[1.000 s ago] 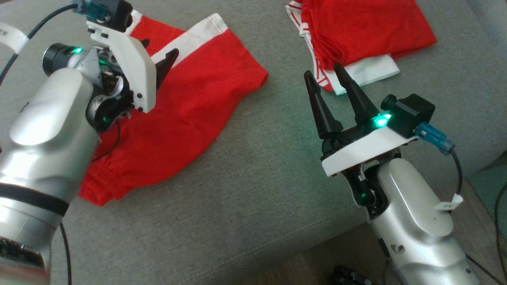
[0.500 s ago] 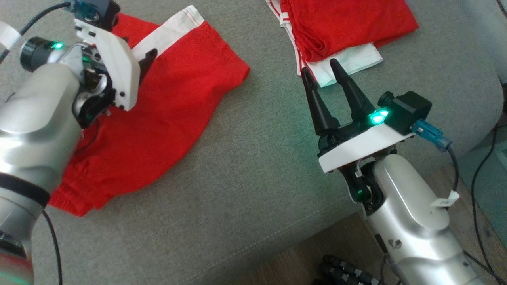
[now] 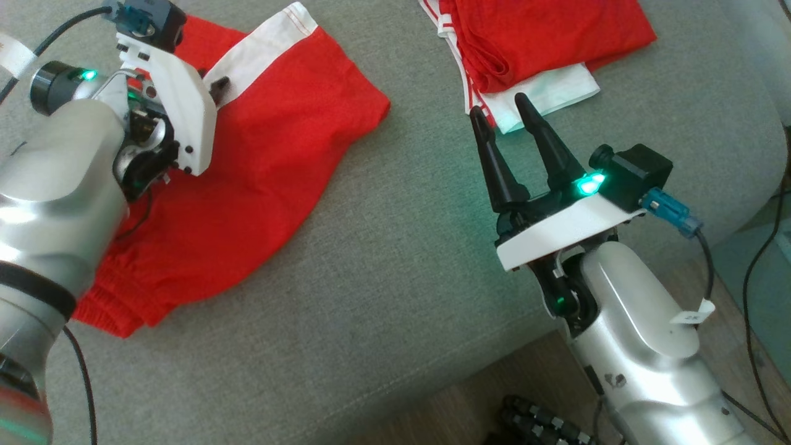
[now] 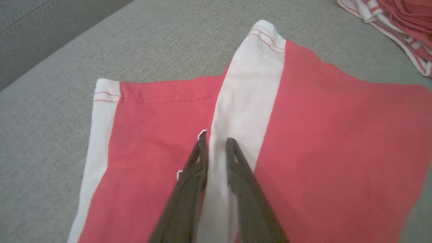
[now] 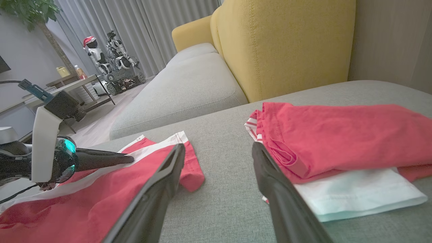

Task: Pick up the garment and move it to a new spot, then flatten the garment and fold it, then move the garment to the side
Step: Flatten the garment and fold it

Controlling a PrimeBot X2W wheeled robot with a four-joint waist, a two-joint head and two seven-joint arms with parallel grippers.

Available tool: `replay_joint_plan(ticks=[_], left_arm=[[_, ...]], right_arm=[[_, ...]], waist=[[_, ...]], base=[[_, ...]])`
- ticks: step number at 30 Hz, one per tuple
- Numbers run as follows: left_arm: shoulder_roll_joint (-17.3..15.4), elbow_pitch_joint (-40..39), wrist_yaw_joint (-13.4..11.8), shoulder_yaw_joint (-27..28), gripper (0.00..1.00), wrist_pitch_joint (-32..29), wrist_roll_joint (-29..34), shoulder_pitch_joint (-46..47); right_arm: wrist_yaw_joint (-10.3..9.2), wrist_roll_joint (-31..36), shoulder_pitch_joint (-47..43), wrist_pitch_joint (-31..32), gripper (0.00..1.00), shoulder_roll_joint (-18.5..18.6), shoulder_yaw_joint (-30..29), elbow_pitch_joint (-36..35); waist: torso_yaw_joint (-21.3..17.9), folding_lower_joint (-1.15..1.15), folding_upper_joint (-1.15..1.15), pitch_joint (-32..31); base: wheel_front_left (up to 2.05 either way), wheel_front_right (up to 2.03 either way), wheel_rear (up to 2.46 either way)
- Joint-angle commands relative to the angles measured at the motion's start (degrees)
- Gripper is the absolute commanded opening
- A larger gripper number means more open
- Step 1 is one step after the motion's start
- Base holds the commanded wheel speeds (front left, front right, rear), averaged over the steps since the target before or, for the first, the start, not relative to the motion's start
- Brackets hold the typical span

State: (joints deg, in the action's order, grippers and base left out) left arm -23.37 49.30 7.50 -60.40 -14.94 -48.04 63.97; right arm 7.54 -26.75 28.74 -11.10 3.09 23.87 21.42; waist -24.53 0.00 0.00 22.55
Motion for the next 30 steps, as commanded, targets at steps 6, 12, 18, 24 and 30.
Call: replay_joint_plan(ticks=[6, 12, 18, 24, 30], left_arm=[[-1.35, -0.38, -0.01, -0.25, 0.00, 2.27, -2.26, 4.68], [-1.61, 2.88, -0.01, -0.94, 0.00, 4.21, -3.36, 5.68], [-1.27, 7.19, -0.01, -1.05, 0.00, 6.02, -3.72, 5.87], [-0.92, 10.59, -0.20, -0.67, 0.00, 7.37, -4.37, 6.16], [-0.71, 13.92, -1.15, -0.21, 0.00, 9.50, -4.55, 6.41]], right_arm=[[-0.05, -0.33, 1.22, -0.29, 1.00, -0.21, 0.86, -0.72], [-0.05, 0.22, 1.01, 0.02, 1.00, -0.21, 0.74, -0.21], [-0.05, 1.23, 0.36, 0.73, 1.00, -0.21, 0.07, 0.33], [-0.05, 1.60, -0.06, 1.50, 1.00, -0.21, 0.01, -0.03], [-0.05, 1.81, -0.43, 2.06, 1.00, -0.21, 0.02, -0.48]], waist=[[0.42, 0.00, 0.00, -0.39], [1.29, 0.00, 0.00, -1.17], [2.67, 0.00, 0.00, -2.71], [3.82, 0.00, 0.00, -3.30], [4.16, 0.00, 0.00, -3.53]], base=[[0.00, 0.00, 0.00], [0.00, 0.00, 0.00], [0.00, 0.00, 0.00], [0.00, 0.00, 0.00], [0.00, 0.00, 0.00]])
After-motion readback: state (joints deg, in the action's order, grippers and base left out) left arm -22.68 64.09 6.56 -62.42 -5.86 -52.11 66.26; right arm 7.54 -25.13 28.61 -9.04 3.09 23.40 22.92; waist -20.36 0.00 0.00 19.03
